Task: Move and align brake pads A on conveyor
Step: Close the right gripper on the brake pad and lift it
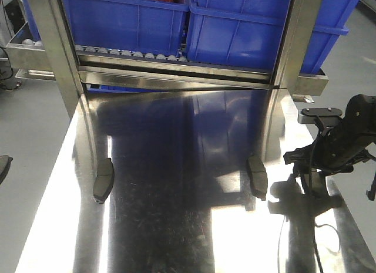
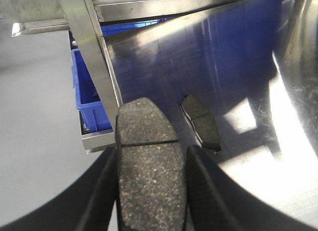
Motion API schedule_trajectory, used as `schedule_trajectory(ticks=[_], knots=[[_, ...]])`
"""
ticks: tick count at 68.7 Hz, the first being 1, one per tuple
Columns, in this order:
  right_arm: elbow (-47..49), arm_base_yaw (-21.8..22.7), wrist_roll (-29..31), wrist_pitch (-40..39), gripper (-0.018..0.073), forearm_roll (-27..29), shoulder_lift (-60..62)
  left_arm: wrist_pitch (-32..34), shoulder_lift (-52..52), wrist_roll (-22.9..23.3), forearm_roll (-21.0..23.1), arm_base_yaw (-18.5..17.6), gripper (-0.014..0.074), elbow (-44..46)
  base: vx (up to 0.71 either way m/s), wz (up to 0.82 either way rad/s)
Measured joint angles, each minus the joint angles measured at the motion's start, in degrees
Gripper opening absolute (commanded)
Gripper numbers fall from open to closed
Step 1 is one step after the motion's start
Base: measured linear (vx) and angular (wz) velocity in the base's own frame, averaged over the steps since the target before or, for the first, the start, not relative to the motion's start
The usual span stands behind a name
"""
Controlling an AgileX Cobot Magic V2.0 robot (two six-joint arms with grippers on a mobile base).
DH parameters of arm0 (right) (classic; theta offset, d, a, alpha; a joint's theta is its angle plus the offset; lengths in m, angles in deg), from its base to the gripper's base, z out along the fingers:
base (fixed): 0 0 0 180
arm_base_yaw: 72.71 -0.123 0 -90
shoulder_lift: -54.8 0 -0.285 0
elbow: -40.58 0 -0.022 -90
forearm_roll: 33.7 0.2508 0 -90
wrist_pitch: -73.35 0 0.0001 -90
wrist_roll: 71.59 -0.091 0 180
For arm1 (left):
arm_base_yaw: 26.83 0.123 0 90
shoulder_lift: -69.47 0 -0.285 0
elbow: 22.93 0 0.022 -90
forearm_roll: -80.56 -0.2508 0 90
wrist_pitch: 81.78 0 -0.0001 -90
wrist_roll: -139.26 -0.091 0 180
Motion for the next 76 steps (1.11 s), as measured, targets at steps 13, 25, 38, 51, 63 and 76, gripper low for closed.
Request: schedule_trajectory(ticks=[13,25,38,51,63,76], knots=[[0.0,0.0,0.1,-0.1,0.0280,0.6,0.0,0.0,0.0,0.0,0.0,0.0,0.0109,0.0,0.00,0.00],[0.0,0.0,0.1,0.1,0.0103,0.9,0.0,0.0,0.0,0.0,0.0,0.0,0.0109,0.0,0.00,0.00],[0.0,0.0,0.1,0.6,-0.0013,1.1,0.6,0.0,0.0,0.0,0.0,0.0,0.0109,0.0,0.00,0.00],[-0.1,0.0,0.5,1.1,-0.0008,1.1,4.9,0.0,0.0,0.0,0.0,0.0,0.0109,0.0,0.00,0.00],[-4.0,0.0,1.4,-0.7,-0.0008,2.0,13.4,0.0,0.0,0.0,0.0,0.0,0.0109,0.0,0.00,0.00],[-13.3,0.0,1.5,-4.6,-0.0008,3.0,26.6,0.0,0.0,0.0,0.0,0.0,0.0109,0.0,0.00,0.00]])
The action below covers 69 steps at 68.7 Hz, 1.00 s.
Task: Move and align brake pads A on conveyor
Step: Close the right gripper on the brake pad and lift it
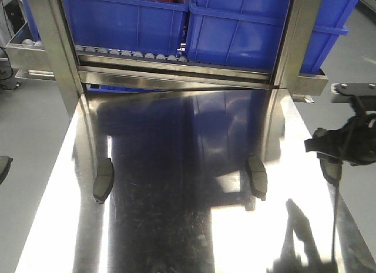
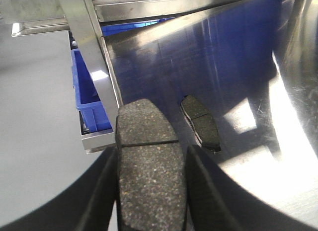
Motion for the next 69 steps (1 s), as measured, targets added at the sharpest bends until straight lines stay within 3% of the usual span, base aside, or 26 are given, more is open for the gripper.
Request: schedule_trajectory(ticks=[14,48,69], knots=[[-8.9,0.0,0.0,-4.7,-0.0008,0.2,16.3,0.0,0.0,0.0,0.0,0.0,0.0109,0.0,0.00,0.00],[-28.7,0.0,0.7,-6.6,-0.0007,0.2,55.5,0.0,0.0,0.0,0.0,0.0,0.0109,0.0,0.00,0.00],[-33.7,0.0,0.7,-11.2,-0.0006,0.2,65.9,0.0,0.0,0.0,0.0,0.0,0.0109,0.0,0.00,0.00]])
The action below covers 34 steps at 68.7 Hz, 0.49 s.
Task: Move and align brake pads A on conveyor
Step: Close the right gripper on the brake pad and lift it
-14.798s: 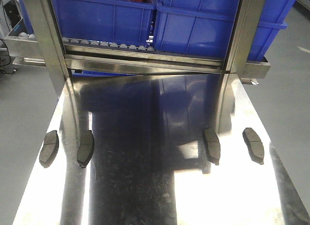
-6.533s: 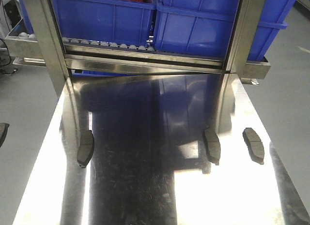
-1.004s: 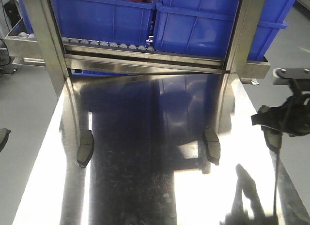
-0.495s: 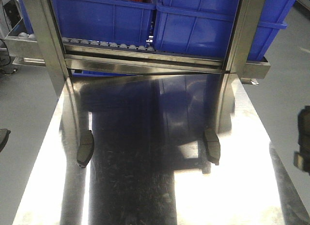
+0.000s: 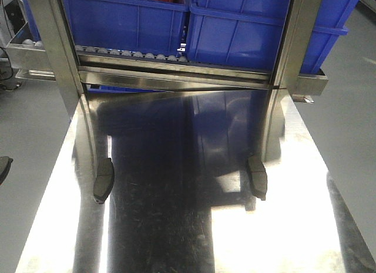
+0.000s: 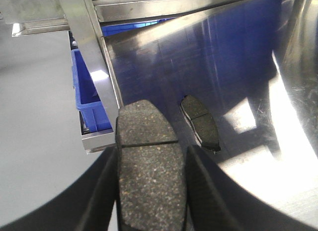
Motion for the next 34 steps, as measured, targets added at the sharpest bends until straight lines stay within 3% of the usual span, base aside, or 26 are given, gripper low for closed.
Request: schedule_trajectory(ticks=[34], knots=[[-0.1,0.0,0.0,1.1,-0.0006,0.0,0.0,0.0,0.0,0.0,0.0,0.0,0.0109,0.0,0.00,0.00]])
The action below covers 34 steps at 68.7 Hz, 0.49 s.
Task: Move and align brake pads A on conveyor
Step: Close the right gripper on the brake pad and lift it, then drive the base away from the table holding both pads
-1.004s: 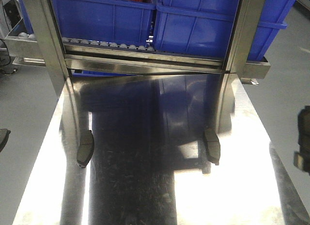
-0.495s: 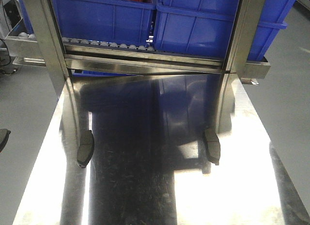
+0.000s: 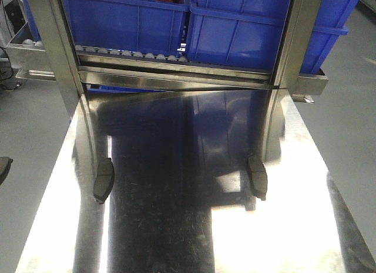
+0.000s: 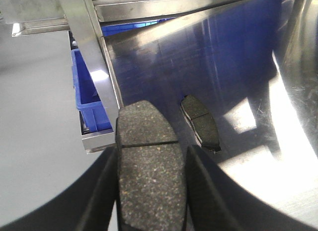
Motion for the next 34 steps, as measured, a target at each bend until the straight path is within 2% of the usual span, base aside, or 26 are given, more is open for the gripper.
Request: schedule_trajectory(ticks=[34], knots=[[0.0,0.0,0.0,0.0,-0.0006,0.0,0.0,0.0,0.0,0.0,0.0,0.0,0.0109,0.0,0.00,0.00]])
